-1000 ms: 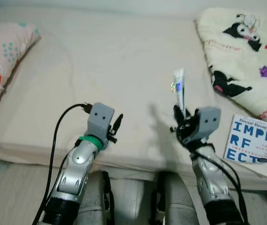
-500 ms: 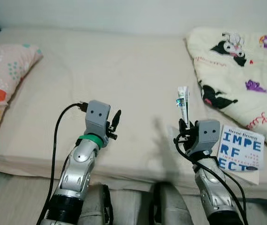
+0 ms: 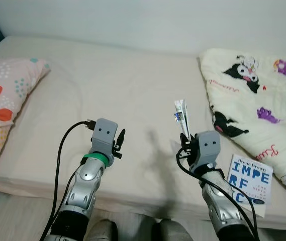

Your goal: Clean up the room

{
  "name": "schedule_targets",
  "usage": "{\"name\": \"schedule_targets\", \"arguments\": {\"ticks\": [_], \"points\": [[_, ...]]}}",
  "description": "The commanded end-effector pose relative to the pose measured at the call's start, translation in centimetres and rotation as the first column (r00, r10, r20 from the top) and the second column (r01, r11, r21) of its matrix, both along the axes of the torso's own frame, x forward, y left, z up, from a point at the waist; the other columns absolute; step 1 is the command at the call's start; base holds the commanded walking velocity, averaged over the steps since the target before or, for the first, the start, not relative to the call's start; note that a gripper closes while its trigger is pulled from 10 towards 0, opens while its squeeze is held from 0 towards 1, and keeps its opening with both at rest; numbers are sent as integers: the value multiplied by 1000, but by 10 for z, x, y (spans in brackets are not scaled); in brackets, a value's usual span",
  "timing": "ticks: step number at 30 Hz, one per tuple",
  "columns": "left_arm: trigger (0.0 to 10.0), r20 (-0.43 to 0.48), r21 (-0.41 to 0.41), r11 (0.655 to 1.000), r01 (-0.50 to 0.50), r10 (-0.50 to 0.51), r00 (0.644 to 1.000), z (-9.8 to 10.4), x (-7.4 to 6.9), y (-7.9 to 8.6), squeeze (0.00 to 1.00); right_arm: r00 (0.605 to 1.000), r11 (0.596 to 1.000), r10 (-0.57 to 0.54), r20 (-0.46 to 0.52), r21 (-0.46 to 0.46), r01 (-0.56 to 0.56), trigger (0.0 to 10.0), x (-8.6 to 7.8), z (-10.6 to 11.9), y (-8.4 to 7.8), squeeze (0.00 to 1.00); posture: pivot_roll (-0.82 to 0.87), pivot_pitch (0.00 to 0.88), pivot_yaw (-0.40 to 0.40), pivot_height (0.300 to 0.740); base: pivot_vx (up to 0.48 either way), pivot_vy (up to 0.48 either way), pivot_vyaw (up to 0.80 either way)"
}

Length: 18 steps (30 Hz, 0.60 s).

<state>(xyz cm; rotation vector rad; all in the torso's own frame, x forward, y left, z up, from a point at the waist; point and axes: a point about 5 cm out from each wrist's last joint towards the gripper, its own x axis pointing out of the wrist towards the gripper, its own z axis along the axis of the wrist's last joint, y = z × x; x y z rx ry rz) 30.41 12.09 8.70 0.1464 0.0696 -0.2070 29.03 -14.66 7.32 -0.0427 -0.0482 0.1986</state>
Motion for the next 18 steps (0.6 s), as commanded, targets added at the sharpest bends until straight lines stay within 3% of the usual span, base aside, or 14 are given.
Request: {"name": "schedule_targets", "arguments": {"ticks": [1, 5, 18], "points": [[10000, -37, 2, 1000, -5, 5, 999, -12, -3, 0, 0, 999, 1000, 1, -35, -3, -1, 10000, -4, -7, -1, 0, -31, 0, -30, 740, 0, 0, 0], [10000, -34, 3, 1000, -3, 3, 999, -14, -2, -1, 0, 999, 999, 2, -46, -39, -4, 10000, -4, -12, 1, 0, -33, 1, -28, 740, 0, 0, 0], [10000, -32, 5, 1000, 25, -25, 999, -15, -1, -3, 0, 999, 1000, 29, -45, 8, -28, 10000, -1, -14, 23, 0, -32, 0, 14, 740, 0, 0, 0]]}}
